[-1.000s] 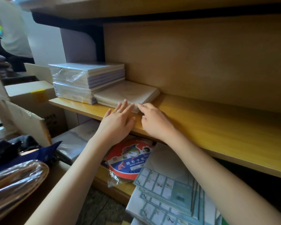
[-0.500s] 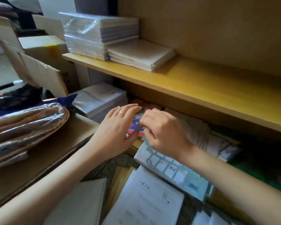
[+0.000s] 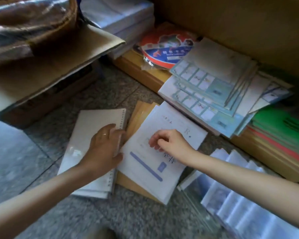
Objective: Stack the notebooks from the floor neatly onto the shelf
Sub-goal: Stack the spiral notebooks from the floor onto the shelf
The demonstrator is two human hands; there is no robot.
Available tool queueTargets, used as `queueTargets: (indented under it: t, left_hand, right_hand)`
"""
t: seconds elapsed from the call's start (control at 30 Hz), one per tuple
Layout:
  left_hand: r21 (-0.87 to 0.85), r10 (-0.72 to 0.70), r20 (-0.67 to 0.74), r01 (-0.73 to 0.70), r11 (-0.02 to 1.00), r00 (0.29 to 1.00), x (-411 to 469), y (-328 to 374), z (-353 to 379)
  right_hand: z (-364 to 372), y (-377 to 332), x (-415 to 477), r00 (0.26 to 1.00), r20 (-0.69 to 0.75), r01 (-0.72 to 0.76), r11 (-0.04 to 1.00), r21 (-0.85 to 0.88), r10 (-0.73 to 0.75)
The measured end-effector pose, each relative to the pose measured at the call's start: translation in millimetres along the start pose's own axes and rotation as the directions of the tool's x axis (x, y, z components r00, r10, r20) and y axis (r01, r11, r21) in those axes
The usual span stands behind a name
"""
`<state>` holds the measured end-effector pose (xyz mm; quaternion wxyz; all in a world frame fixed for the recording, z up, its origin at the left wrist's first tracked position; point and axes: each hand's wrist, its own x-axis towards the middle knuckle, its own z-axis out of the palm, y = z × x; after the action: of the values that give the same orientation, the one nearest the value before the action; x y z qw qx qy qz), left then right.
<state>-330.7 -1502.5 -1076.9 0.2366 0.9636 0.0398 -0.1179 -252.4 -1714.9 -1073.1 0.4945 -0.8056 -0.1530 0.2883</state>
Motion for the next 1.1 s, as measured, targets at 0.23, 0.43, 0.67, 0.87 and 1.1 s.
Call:
queueTargets:
  t: [0.23, 0.43, 0.67, 0.87, 1.1]
  left_hand:
    - [0.134, -0.377, 0.286, 0.352, 0.926, 0.881, -15.5, -12.4, 13.7]
    - [0.261, -0.295, 0.303, 0.219, 0.94, 0.906, -12.2, 4.3, 7.7]
    - [0.461, -0.292, 0.178, 0.183, 0.869, 0.94, -7.6, 30.0, -12.1]
    - [0.4, -0.182, -0.076, 0.197, 0.895, 0.98, 8.8, 40.8, -64.4]
    - [-0.176, 0.076, -0.195, -0.111, 0.978, 0.978, 28.2, 83.1, -157.2]
  right_hand:
    - [23.4, 1.6, 16.6, 0.961, 0.206, -0.224, 0.958, 0.177, 0.187]
    - [29.5, -7.9, 18.2, 0.948, 0.274, -0.206, 0.969, 0.138, 0.163]
    - [20.6, -11.3, 19.7, 0.956, 0.253, -0.168, 0.984, 0.063, 0.147]
    - [-6.7, -24.3, 15.8, 0.975, 0.187, -0.137, 0.988, 0.073, 0.122]
    - [-50.8, -34.8, 22.0, 0.98, -0.172, -0.069, 0.983, 0.168, 0.098]
